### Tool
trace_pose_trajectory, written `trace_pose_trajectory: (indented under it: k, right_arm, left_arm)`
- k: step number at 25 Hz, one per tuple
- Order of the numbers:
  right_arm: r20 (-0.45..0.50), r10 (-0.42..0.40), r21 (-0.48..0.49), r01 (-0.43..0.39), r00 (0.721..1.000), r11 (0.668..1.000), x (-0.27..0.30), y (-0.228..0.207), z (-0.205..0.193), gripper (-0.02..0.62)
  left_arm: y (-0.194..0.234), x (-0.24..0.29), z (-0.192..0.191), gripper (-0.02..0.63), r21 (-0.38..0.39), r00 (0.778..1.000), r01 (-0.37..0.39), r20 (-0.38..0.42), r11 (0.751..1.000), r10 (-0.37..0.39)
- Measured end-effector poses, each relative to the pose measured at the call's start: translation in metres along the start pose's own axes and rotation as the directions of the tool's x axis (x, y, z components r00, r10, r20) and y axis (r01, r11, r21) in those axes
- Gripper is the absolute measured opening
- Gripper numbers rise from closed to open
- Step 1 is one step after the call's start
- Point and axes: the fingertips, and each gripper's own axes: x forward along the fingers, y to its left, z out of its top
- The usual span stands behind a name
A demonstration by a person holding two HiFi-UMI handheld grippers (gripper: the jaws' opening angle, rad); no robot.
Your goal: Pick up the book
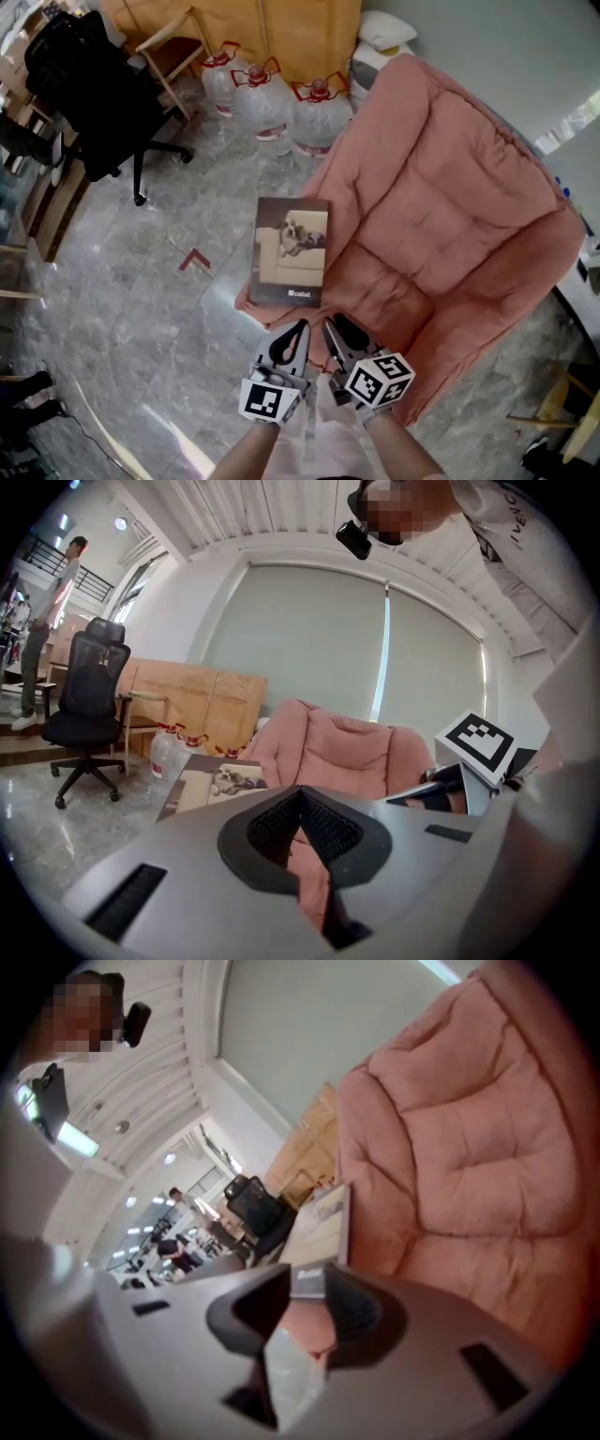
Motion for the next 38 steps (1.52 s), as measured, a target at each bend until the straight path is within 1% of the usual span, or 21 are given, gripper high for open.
trace_pose_trajectory:
  k: [4,10,14,16,18,21,25,32,34,36,38]
  right_arm:
    - [-0.006,0.032,0.077,-0.031,0.999,0.997,0.012,-0.012,0.001,0.132]
    - [-0.026,0.079,0.175,-0.073,0.997,0.982,0.035,-0.028,-0.005,0.219]
    - [-0.028,0.1,0.204,-0.092,0.995,0.975,0.049,-0.037,-0.01,0.25]
    - [-0.029,0.113,0.212,-0.105,0.993,0.972,0.055,-0.038,-0.01,0.277]
    - [-0.031,0.133,0.23,-0.122,0.991,0.966,0.062,-0.039,-0.01,0.291]
    - [-0.034,0.17,0.263,-0.155,0.985,0.952,0.073,-0.038,-0.01,0.296]
    - [-0.043,0.221,0.3,-0.199,0.974,0.933,0.084,-0.034,-0.015,0.296]
    - [-0.052,0.282,0.364,-0.245,0.958,0.899,0.097,-0.025,-0.021,0.296]
    - [-0.051,0.306,0.394,-0.262,0.951,0.881,0.1,-0.023,-0.023,0.295]
    - [-0.035,0.328,0.439,-0.281,0.944,0.854,0.103,-0.021,-0.024,0.295]
    - [-0.025,0.342,0.454,-0.294,0.939,0.841,0.104,-0.018,-0.024,0.295]
  left_arm:
    - [0.008,0.005,-0.011,0.021,-0.016,1.0,-0.026,-0.008,1.0,0.026]
    - [0.018,0.01,-0.029,0.021,-0.016,0.999,-0.05,-0.017,0.999,0.05]
    - [0.022,0.012,-0.045,0.021,-0.037,0.998,-0.056,-0.025,0.998,0.056]
    - [0.022,0.011,-0.048,0.021,-0.043,0.998,-0.054,-0.027,0.998,0.052]
    - [0.024,0.011,-0.05,0.021,-0.049,0.998,-0.056,-0.029,0.997,0.055]
    - [0.029,0.01,-0.054,0.021,-0.065,0.997,-0.066,-0.033,0.996,0.064]
    - [0.039,0.006,-0.06,0.021,-0.066,0.996,-0.085,-0.032,0.994,0.083]
    - [0.049,0.0,-0.065,0.021,-0.07,0.993,-0.112,-0.035,0.991,0.11]
    - [0.051,-0.002,-0.066,0.021,-0.072,0.993,-0.118,-0.031,0.99,0.116]
    - [0.052,-0.004,-0.067,0.021,-0.072,0.993,-0.12,-0.029,0.99,0.118]
    - [0.052,-0.006,-0.066,0.021,-0.076,0.992,-0.124,-0.025,0.989,0.123]
